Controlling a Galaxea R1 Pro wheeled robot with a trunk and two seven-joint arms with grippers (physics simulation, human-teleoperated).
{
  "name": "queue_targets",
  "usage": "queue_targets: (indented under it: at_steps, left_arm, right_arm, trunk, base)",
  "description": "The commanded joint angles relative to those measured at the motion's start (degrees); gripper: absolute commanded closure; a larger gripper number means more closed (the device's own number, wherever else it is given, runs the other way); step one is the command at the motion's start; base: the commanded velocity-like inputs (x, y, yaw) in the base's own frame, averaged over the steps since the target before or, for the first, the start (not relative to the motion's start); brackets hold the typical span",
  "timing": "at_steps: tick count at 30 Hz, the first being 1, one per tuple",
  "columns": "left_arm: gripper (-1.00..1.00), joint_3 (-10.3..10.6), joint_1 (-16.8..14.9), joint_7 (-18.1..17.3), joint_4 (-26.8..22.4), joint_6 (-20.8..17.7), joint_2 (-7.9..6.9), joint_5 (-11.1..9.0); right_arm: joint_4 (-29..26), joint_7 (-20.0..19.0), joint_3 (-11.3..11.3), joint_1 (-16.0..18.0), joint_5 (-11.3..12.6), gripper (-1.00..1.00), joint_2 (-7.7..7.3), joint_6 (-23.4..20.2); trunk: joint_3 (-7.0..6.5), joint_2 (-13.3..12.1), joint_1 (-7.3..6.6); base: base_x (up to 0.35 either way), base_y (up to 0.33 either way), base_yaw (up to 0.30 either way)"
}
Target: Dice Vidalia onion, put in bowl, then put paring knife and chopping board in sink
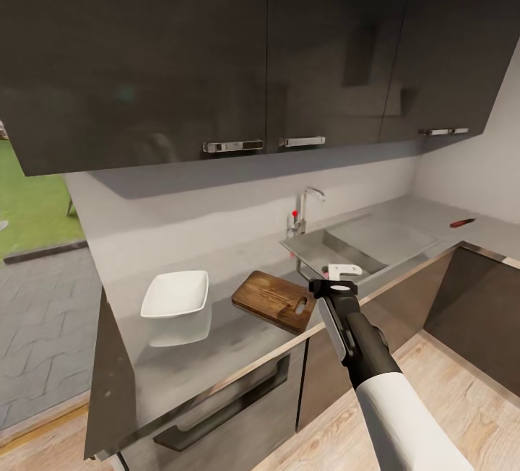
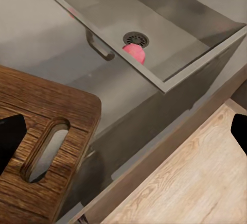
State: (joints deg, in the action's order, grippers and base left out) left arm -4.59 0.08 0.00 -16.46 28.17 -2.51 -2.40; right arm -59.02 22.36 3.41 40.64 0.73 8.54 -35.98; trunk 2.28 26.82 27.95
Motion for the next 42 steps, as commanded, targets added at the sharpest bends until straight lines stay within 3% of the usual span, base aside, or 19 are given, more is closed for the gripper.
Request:
queue_targets:
  at_steps: [1,28,42]
  left_arm:
    - [-1.0,0.02,0.01,0.0,-0.07,0.07,0.01,-0.24]
    - [-1.0,0.02,0.01,0.0,0.03,0.04,0.03,-0.24]
    - [-1.0,0.02,0.01,0.0,0.03,0.04,0.04,-0.24]
  right_arm:
    - [-0.04,0.31,0.11,0.06,0.08,-1.0,-0.01,-0.34]
    - [-0.04,0.31,0.12,0.06,0.15,-1.0,-0.71,-0.41]
    - [-0.04,0.31,0.19,0.06,0.15,-1.0,-0.68,-0.4]
  trunk:
    - [0.14,0.11,0.03]
    - [1.98,0.11,0.03]
    - [2.07,0.11,0.03]
  base:
    - [0.0,0.0,0.0]
    - [0.0,0.0,0.0]
    - [0.064,0.014,0.0]
